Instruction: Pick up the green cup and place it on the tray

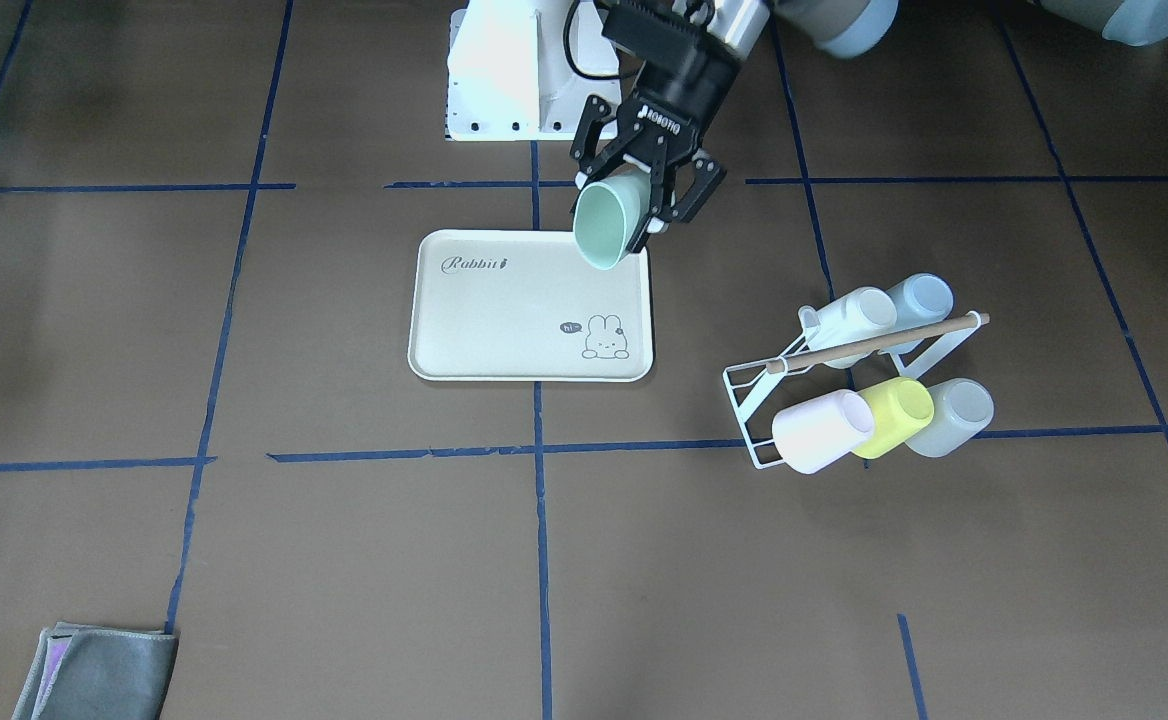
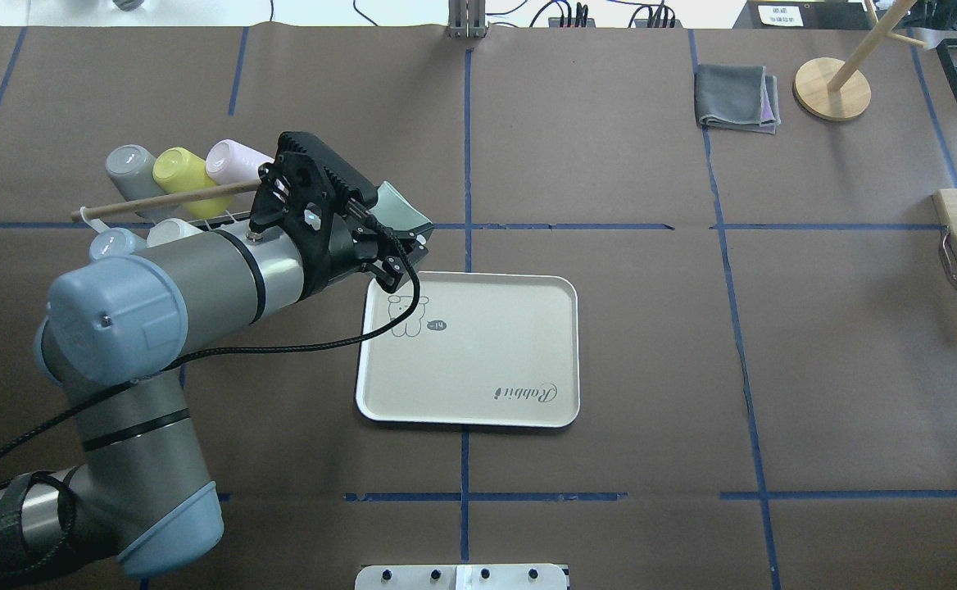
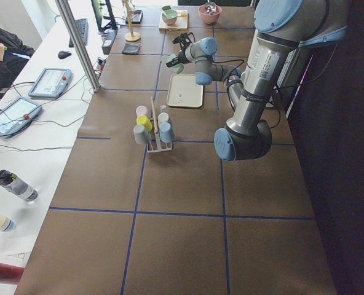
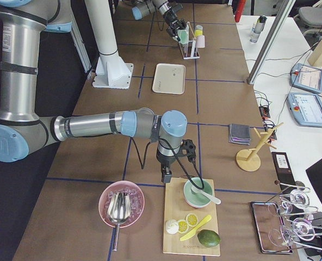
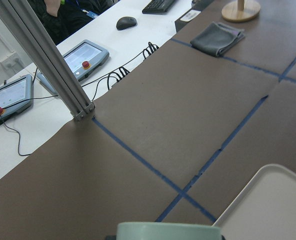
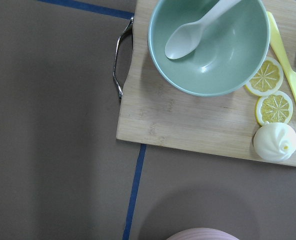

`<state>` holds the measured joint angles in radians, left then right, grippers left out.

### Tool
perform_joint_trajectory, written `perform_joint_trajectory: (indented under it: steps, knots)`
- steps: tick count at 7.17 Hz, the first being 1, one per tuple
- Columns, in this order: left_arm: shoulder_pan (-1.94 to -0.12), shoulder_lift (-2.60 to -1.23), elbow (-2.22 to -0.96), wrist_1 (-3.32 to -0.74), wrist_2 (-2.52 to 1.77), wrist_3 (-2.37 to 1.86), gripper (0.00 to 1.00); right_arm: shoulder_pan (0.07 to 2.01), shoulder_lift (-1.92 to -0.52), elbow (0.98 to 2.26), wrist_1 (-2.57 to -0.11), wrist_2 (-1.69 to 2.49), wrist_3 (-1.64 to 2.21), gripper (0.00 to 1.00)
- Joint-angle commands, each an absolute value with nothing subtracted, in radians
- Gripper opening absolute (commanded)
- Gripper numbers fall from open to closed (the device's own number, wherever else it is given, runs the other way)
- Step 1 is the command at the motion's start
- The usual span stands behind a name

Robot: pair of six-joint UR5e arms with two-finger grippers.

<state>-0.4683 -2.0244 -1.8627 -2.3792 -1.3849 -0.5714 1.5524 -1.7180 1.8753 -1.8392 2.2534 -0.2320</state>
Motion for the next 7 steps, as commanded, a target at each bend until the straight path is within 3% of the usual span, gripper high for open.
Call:
perform_joint_trajectory:
  steps: [1, 2, 4, 7]
  knots:
    - [-0.436, -2.028, -1.555, -2.842, -1.381, -0.601, 0.7, 1.552, -1.718, 1.87, -1.839, 2.253, -0.233, 1.0]
    - [-0.42, -2.036, -1.481, -2.937, -1.379, -0.601, 0.7, 1.552, -1.718, 1.868, -1.839, 2.253, -0.233, 1.0]
    - [-0.371, -2.06, -1.436, -2.942, -1.335, -0.591, 0.77, 1.552, -1.718, 1.868, -1.839, 2.253, -0.233, 1.0]
    - [-0.31, -2.146, -1.35, -2.939, -1.266, -0.56, 0.77, 1.552, -1.717, 1.867, -1.839, 2.253, -0.233, 1.0]
